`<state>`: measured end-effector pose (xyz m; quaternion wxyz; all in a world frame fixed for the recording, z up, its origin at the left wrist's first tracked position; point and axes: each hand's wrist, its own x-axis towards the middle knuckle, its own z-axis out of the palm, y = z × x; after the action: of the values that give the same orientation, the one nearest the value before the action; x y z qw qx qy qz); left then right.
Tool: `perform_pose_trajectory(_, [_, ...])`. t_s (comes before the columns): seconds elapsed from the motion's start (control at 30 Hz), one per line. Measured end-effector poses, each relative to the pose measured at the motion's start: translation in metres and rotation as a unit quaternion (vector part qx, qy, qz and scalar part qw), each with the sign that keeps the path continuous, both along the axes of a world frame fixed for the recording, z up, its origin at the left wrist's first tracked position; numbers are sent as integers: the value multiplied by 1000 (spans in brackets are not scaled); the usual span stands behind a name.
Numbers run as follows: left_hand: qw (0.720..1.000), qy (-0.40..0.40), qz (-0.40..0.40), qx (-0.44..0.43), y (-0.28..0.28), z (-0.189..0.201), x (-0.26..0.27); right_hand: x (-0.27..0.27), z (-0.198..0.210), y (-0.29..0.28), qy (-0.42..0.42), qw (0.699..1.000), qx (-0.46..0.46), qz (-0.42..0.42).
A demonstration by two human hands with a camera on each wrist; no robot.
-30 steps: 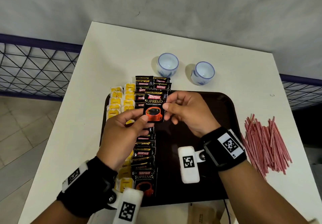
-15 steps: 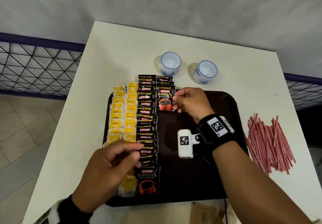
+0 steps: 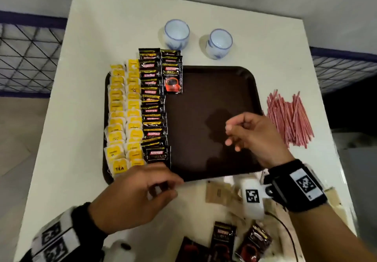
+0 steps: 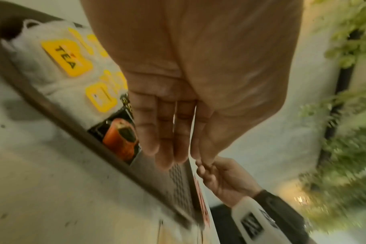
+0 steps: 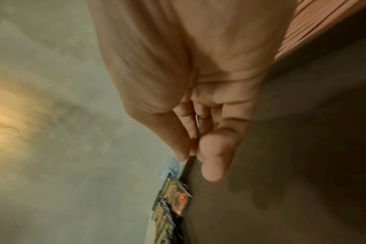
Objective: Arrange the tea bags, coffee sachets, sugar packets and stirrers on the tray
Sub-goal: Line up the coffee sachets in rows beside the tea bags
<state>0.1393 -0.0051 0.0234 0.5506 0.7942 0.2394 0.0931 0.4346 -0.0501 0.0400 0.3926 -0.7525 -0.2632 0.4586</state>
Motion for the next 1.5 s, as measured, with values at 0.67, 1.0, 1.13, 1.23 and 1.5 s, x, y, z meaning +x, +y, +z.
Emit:
perform_pose_trajectory(0.67, [736, 74, -548, 392, -127, -40, 83, -43, -35, -263, -323, 902, -182, 222])
perform_pose_trajectory(1.0, [759, 69, -527, 376, -121, -46, 67, -43, -33, -263, -294, 920, -170, 196])
perform_pose_trajectory(1.13, [797, 106, -483, 348, -108, -52, 55, -29, -20, -251, -201, 956, -144, 157])
perform_pose_trajectory(1.23, [821, 116, -455, 326, -106, -55, 49, -14, -5, -234, -151, 976, -103, 121])
perform_pose_trajectory(1.5, [840, 95, -452, 284, -102, -55, 53, 15, 26, -137, -88, 995, 33, 22])
